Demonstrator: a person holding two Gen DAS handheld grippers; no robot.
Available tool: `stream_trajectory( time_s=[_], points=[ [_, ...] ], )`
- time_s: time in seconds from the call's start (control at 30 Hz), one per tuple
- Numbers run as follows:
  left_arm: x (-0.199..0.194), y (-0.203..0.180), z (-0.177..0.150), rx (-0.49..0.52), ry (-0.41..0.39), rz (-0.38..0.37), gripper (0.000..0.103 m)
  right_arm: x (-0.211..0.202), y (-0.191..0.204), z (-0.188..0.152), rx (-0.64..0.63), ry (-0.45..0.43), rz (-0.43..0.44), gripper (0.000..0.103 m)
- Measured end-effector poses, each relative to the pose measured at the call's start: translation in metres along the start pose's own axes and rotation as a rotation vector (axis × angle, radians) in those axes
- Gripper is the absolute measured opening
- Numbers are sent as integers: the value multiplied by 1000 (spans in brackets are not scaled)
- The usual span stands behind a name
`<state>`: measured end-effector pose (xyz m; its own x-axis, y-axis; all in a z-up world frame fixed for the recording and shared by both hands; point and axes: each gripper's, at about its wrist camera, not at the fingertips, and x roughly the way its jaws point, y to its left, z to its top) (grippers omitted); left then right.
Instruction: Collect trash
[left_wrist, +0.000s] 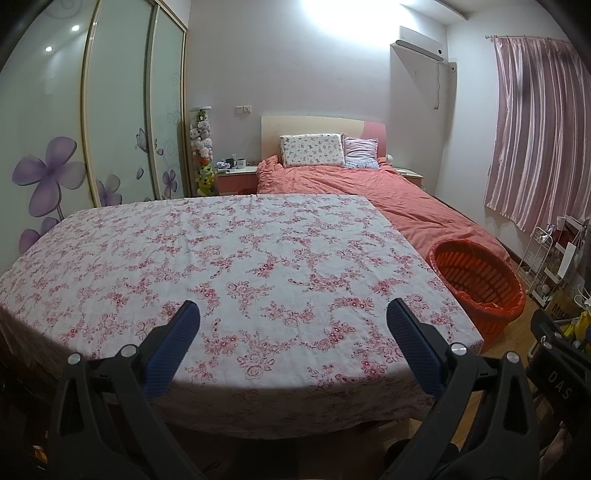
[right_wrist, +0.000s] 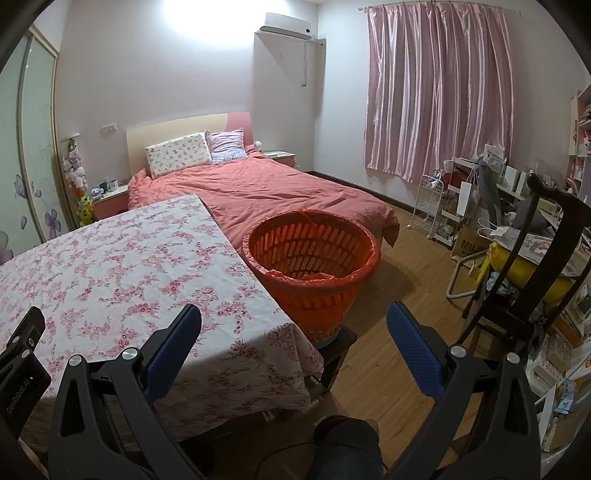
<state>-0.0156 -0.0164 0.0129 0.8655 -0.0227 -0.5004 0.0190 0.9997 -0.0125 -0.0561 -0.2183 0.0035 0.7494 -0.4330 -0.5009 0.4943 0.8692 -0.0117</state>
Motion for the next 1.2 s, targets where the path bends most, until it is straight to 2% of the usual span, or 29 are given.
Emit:
stream_trajectory(
  time_s=[1.2],
  points=[
    [-1, -2, -2, -4, 8, -2, 99, 0, -1, 0, 0, 1, -1, 99]
  ],
)
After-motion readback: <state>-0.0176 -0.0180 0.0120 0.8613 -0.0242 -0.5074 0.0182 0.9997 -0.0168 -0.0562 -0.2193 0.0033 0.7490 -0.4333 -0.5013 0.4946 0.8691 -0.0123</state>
